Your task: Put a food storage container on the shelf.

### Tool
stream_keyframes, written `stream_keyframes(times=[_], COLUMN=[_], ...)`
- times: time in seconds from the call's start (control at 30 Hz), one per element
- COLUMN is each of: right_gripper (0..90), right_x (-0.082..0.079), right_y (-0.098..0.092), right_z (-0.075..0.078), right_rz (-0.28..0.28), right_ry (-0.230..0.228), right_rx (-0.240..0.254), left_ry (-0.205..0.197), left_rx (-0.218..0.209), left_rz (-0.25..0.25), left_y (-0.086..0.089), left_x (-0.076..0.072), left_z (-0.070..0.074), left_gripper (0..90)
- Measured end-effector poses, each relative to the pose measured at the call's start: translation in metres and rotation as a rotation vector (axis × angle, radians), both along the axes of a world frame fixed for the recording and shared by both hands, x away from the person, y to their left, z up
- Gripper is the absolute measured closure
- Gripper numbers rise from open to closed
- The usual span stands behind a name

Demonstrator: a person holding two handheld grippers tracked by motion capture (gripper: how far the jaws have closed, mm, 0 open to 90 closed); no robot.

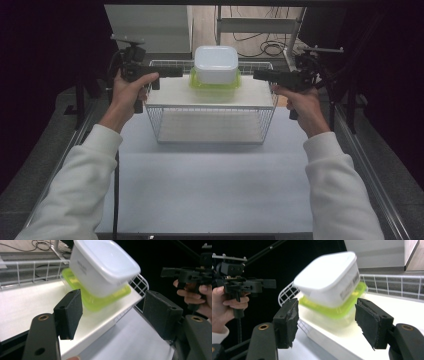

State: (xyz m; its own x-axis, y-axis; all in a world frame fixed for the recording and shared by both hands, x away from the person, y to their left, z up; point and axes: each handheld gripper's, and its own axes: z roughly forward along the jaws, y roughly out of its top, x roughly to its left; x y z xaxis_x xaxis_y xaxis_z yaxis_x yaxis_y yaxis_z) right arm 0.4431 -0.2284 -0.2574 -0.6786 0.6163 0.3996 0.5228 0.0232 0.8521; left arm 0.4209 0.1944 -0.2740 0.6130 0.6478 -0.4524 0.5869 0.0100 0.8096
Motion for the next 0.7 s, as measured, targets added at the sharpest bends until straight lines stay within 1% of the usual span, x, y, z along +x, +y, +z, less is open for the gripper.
stream_keyframes(times=[0.13,0.23,0.3,0.37,0.4,0.47,0.5,0.53,0.6,0.63,0.7], right_gripper=[32.9,32.4,32.2,31.8,31.8,31.7,31.7,31.7,31.6,31.5,31.5], right_x=[-0.018,-0.032,-0.042,-0.049,-0.054,-0.063,-0.068,-0.075,-0.084,-0.089,-0.097], right_y=[-0.007,-0.011,-0.014,-0.015,-0.016,-0.018,-0.019,-0.021,-0.023,-0.024,-0.029], right_z=[-0.009,-0.02,-0.029,-0.038,-0.042,-0.052,-0.058,-0.065,-0.076,-0.083,-0.096], right_rz=[0.024,0.041,0.054,0.067,0.072,0.076,0.074,0.081,0.079,0.08,0.078], right_ry=[-0.039,-0.064,-0.075,-0.081,-0.085,-0.091,-0.097,-0.093,-0.095,-0.091,-0.081], right_rx=[-0.032,-0.045,-0.05,-0.046,-0.042,-0.042,-0.032,-0.025,-0.042,-0.048,-0.046], left_ry=[-0.016,-0.046,-0.053,-0.055,-0.06,-0.075,-0.079,-0.077,-0.085,-0.084,-0.078], left_rx=[0.002,0.044,0.045,0.021,0.019,0.041,0.04,0.038,0.05,0.057,0.066], left_rz=[-0.025,-0.039,-0.046,-0.063,-0.066,-0.061,-0.06,-0.067,-0.065,-0.064,-0.052], left_y=[-0.001,-0.004,-0.004,-0.004,-0.005,-0.007,-0.008,-0.008,-0.008,-0.007,-0.005], left_x=[-0.019,-0.037,-0.045,-0.054,-0.058,-0.067,-0.072,-0.075,-0.086,-0.091,-0.102], left_z=[-0.013,-0.022,-0.028,-0.036,-0.039,-0.047,-0.052,-0.055,-0.064,-0.07,-0.082], left_gripper=[30.6,30.4,30.1,29.8,29.9,30.0,30.3,30.5,30.3,30.5,30.5])
